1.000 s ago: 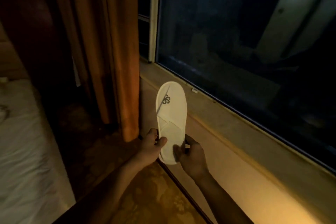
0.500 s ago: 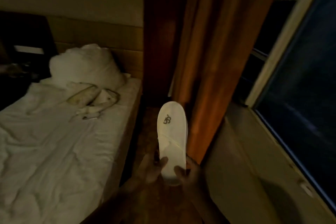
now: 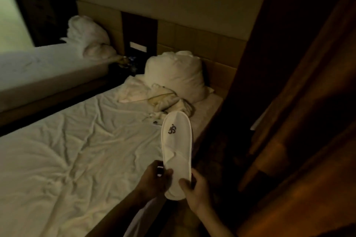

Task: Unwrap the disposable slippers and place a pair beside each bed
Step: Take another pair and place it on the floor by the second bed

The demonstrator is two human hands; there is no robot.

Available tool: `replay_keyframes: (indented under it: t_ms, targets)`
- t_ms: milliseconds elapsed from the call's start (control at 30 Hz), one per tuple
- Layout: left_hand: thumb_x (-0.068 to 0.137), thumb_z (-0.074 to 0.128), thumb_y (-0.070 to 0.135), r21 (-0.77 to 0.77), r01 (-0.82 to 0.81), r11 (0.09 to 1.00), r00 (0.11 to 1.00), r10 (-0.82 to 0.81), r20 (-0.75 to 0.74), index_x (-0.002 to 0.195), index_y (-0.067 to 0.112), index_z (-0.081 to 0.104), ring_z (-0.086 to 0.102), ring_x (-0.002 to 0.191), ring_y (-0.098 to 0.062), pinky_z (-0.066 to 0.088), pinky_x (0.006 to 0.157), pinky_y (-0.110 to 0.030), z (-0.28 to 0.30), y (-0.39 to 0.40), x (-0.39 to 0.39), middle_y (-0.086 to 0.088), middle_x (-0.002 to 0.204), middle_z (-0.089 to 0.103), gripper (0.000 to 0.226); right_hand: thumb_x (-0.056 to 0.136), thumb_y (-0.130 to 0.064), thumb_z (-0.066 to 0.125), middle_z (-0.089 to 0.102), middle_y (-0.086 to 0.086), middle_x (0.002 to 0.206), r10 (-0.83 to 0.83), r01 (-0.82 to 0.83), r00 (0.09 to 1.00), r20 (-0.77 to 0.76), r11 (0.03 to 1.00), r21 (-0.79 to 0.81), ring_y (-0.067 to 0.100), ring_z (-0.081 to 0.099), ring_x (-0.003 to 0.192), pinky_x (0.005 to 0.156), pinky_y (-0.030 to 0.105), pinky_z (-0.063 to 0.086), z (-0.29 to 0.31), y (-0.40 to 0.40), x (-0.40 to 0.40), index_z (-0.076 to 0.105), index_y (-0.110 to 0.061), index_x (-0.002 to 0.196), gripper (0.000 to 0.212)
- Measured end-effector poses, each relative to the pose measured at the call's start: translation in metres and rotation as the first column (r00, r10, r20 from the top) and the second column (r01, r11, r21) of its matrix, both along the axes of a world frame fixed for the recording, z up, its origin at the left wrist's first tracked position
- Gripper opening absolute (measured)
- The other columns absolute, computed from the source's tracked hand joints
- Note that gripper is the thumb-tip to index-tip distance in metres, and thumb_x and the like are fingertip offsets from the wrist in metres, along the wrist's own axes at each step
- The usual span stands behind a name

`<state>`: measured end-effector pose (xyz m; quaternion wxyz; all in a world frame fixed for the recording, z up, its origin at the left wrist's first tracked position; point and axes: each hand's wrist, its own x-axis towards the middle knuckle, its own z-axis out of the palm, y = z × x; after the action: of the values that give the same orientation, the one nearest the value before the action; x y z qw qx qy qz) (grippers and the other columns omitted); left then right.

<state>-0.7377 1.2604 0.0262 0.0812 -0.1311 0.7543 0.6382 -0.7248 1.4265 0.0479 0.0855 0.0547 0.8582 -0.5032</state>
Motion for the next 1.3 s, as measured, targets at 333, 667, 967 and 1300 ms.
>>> replay_keyframes:
  t_ms: [333, 667, 967, 1300]
  targets:
    - [0.091, 0.073, 0.032, -0.062, -0.473, 0.879, 0.878, 0.476, 0.057, 0.112, 0.012, 0.059, 0.072, 0.080, -0.027, 0.061, 0.068, -0.048, -0.017, -0.009, -0.015, -0.014, 0.101, 0.071, 0.032, 0.085, -0.022, 0.074, 0.071, -0.006, 0.112, 0.458, -0.457, 0.889, 0.007, 0.889, -0.017, 0.014, 0.070, 0.101, 0.088, 0.030, 0.057, -0.035, -0.020, -0.100, 0.061, -0.039, 0.115, 0.036]
    - [0.096, 0.066, 0.025, -0.136, -0.738, 0.661, 0.649, 0.750, 0.127, 0.113, 0.015, 0.057, 0.074, 0.084, -0.028, 0.064, 0.064, -0.045, -0.008, 0.066, 0.048, -0.010, 0.106, 0.069, 0.022, 0.082, -0.050, 0.069, 0.066, -0.005, 0.130, 0.763, -0.770, 0.638, 0.102, 0.635, 0.068, 0.018, 0.065, 0.117, 0.098, 0.035, 0.055, -0.058, 0.010, -0.091, 0.059, -0.026, 0.139, 0.063]
    - [0.097, 0.062, 0.025, -0.174, -0.728, 0.663, 0.611, 0.743, 0.274, 0.115, 0.016, 0.055, 0.071, 0.097, -0.025, 0.062, 0.079, -0.043, -0.040, 0.112, 0.144, -0.009, 0.111, 0.069, 0.020, 0.082, 0.000, 0.076, 0.064, 0.018, 0.129, 0.783, -0.801, 0.591, 0.196, 0.599, 0.022, 0.023, 0.061, 0.113, 0.079, 0.000, 0.046, -0.111, 0.044, -0.005, 0.059, -0.002, 0.132, 0.053]
    - [0.091, 0.073, 0.020, -0.087, -0.797, 0.598, 0.565, 0.788, 0.245, 0.126, 0.013, 0.057, 0.068, 0.087, -0.014, 0.056, 0.055, -0.020, -0.039, 0.151, 0.168, 0.002, 0.106, 0.060, 0.039, 0.072, -0.062, 0.080, 0.061, 0.005, 0.135, 0.782, -0.770, 0.560, 0.272, 0.613, -0.176, 0.023, 0.063, 0.118, 0.091, 0.034, 0.058, -0.088, 0.073, 0.008, 0.059, -0.014, 0.133, 0.081]
